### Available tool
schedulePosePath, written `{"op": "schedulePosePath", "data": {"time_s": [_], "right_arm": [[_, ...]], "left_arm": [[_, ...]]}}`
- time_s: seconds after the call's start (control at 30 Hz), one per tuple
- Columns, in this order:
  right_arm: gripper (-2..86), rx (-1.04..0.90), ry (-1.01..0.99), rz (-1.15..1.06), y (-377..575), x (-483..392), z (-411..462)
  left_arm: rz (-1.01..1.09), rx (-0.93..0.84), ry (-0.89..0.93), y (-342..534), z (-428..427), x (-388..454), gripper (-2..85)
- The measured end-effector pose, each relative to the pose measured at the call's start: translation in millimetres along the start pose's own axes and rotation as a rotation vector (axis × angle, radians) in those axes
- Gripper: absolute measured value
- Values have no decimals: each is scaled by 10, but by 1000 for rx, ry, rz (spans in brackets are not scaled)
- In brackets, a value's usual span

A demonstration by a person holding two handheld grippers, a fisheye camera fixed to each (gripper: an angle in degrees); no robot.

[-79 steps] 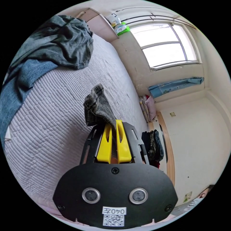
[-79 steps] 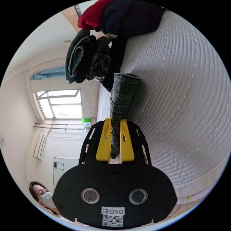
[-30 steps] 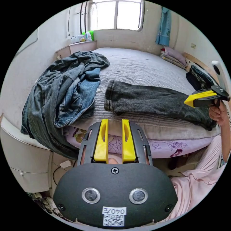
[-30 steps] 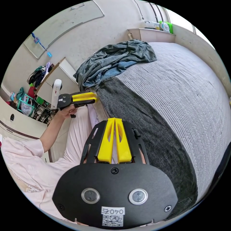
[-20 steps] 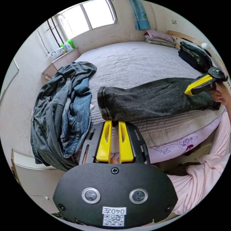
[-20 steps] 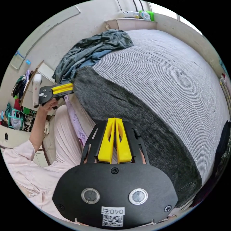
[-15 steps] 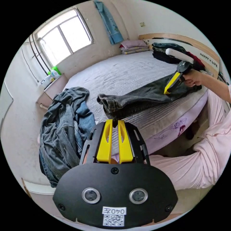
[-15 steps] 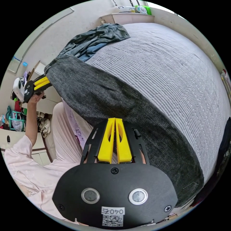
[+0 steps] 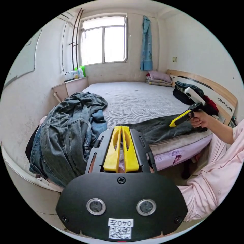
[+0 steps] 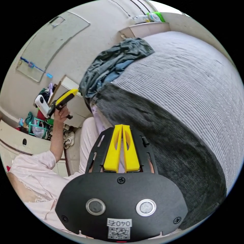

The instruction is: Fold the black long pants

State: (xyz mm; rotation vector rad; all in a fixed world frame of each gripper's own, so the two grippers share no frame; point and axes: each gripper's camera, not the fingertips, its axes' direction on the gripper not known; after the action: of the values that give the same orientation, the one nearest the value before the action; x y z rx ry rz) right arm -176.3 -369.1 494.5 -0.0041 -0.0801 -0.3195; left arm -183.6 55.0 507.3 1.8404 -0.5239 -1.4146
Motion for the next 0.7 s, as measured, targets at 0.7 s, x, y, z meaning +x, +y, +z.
{"op": "schedulePosePath", "data": {"time_s": [0.7], "right_arm": [[-10,51,400,176,-162,276,437]], "left_arm": [[-98,-352,-261,-873,1326,-364,-9]]}}
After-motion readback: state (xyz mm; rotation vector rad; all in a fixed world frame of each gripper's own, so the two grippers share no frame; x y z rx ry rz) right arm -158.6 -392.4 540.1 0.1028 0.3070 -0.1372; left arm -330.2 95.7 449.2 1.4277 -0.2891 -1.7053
